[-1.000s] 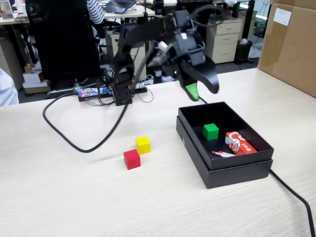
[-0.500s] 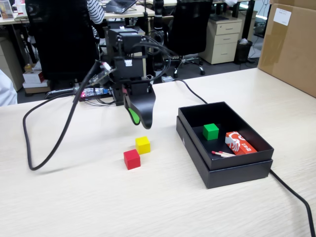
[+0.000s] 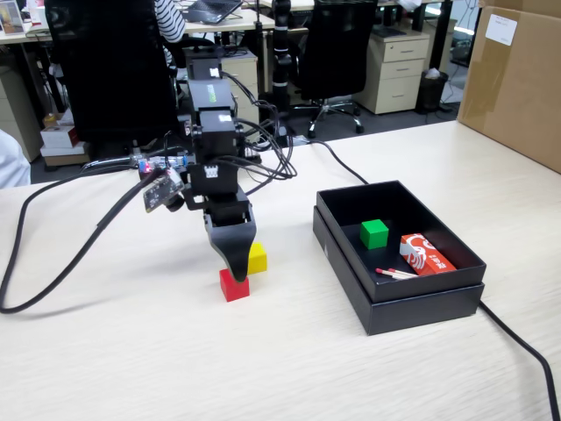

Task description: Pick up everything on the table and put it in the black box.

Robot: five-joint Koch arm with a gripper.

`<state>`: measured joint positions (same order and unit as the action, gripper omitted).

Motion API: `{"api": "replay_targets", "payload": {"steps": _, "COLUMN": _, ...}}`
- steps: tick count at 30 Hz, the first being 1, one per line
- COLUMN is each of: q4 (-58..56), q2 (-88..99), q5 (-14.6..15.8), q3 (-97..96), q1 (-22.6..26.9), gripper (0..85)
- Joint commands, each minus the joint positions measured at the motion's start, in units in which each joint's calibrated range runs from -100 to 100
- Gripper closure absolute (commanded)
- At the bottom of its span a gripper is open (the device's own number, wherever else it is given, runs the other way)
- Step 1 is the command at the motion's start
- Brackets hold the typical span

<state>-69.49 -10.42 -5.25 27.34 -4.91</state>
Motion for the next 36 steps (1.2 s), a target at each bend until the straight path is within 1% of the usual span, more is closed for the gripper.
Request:
{"api": "replay_targets", "payload": {"steps": 1, "q4": 0.9, "q2": -1.9, "q5": -0.7, "q3": 6.1, "q1": -0.4, "gripper": 36.4}}
{"api": "replay_targets", "payload": {"steps": 9, "q4": 0.9, "q2": -7.2, "q5": -0.9, "q3": 8.8, "q1": -0.3, "gripper": 38.4}}
{"api": "replay_targets", "payload": {"steps": 12, "q4": 0.9, "q2": -9.5, "q5": -0.8, "q3": 10.4, "q1": -0.3, "gripper": 44.3}}
{"api": "replay_targets", "payload": {"steps": 15, "q4": 0.8, "q2": -10.9, "q5": -0.8, "q3": 11.6, "q1": -0.3, "gripper": 53.7}}
{"api": "replay_targets", "payload": {"steps": 16, "q4": 0.9, "q2": -11.1, "q5": -0.7, "q3": 12.0, "q1": -0.4, "gripper": 58.5}}
{"api": "replay_targets", "payload": {"steps": 17, "q4": 0.9, "q2": -11.2, "q5": -0.6, "q3": 12.4, "q1": -0.3, "gripper": 63.6}}
{"api": "replay_targets", "payload": {"steps": 18, "q4": 0.9, "q2": -11.3, "q5": -0.4, "q3": 13.4, "q1": -0.3, "gripper": 77.9}}
{"api": "replay_targets", "payload": {"steps": 20, "q4": 0.9, "q2": -10.7, "q5": -0.3, "q3": 13.7, "q1": -0.4, "gripper": 84.5}}
{"api": "replay_targets", "payload": {"steps": 25, "q4": 0.8, "q2": -2.1, "q5": -0.3, "q3": 12.3, "q1": -0.4, "gripper": 84.6}}
{"api": "replay_targets", "payload": {"steps": 26, "q4": 0.9, "q2": 2.6, "q5": -0.3, "q3": 11.9, "q1": -0.2, "gripper": 84.6}}
{"api": "replay_targets", "payload": {"steps": 27, "q4": 0.9, "q2": 8.3, "q5": -0.3, "q3": 11.9, "q1": 0.4, "gripper": 84.6}}
{"api": "replay_targets", "payload": {"steps": 30, "q4": 0.9, "q2": 16.6, "q5": 0.1, "q3": 12.1, "q1": 2.2, "gripper": 84.6}}
{"api": "replay_targets", "payload": {"steps": 32, "q4": 0.9, "q2": 21.1, "q5": 0.9, "q3": 12.6, "q1": 4.2, "gripper": 84.6}}
{"api": "replay_targets", "payload": {"steps": 33, "q4": 0.9, "q2": 24.7, "q5": 2.0, "q3": 12.9, "q1": 6.9, "gripper": 84.6}}
{"api": "replay_targets", "payload": {"steps": 34, "q4": 0.9, "q2": 25.4, "q5": 2.3, "q3": 12.9, "q1": 7.9, "gripper": 84.6}}
{"api": "replay_targets", "payload": {"steps": 35, "q4": 0.8, "q2": 26.5, "q5": 3.6, "q3": 12.7, "q1": 11.0, "gripper": 84.6}}
{"api": "replay_targets", "payload": {"steps": 36, "q4": 0.8, "q2": 26.5, "q5": 3.8, "q3": 12.7, "q1": 11.5, "gripper": 84.6}}
